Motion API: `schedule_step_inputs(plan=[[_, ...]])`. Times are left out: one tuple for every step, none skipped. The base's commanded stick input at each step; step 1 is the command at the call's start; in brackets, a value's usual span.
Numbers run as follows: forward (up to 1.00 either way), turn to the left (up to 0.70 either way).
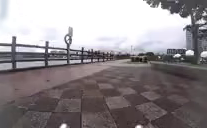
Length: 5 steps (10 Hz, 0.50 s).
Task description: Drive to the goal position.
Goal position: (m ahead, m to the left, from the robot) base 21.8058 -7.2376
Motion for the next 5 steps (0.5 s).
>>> schedule_step_inputs(plan=[[0.85,0.01],[0.85,0.01],[0.85,0.01],[0.85,0.01],[0.85,0.01]])
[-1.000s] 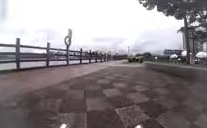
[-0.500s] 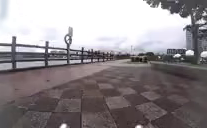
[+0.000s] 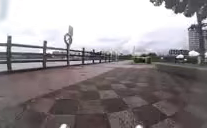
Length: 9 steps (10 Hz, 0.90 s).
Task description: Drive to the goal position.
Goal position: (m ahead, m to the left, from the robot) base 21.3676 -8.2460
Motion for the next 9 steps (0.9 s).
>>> schedule_step_inputs(plan=[[0.85,0.01],[0.85,0.01],[0.85,0.01],[0.85,0.01],[0.85,0.01],[0.85,0.01],[0.85,0.01],[0.85,0.01],[0.85,0.01]])
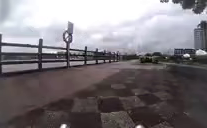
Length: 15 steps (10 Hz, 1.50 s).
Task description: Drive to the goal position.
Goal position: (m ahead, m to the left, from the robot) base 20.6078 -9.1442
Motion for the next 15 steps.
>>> schedule_step_inputs(plan=[[0.85,0.01],[0.85,0.01],[0.85,0.01],[0.85,0.01],[0.85,0.01],[0.85,0.01],[0.85,0.01],[0.85,0.01],[0.85,0.01],[0.85,0.01],[0.85,0.01],[0.85,0.01],[0.85,0.01],[0.85,0.01],[0.85,0.01]])
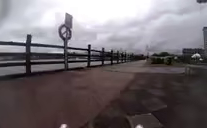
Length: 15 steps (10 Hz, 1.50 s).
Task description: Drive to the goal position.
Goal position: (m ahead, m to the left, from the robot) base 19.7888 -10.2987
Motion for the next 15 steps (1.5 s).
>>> schedule_step_inputs(plan=[[0.85,0.01],[0.85,-0.19],[0.85,-0.30],[0.85,-0.33],[0.85,-0.33],[0.85,-0.33],[0.85,-0.33],[0.85,-0.33],[0.85,-0.33],[0.85,-0.31],[0.85,-0.28],[0.85,-0.17],[0.85,-0.05],[0.85,-0.01],[0.85,0.01]])
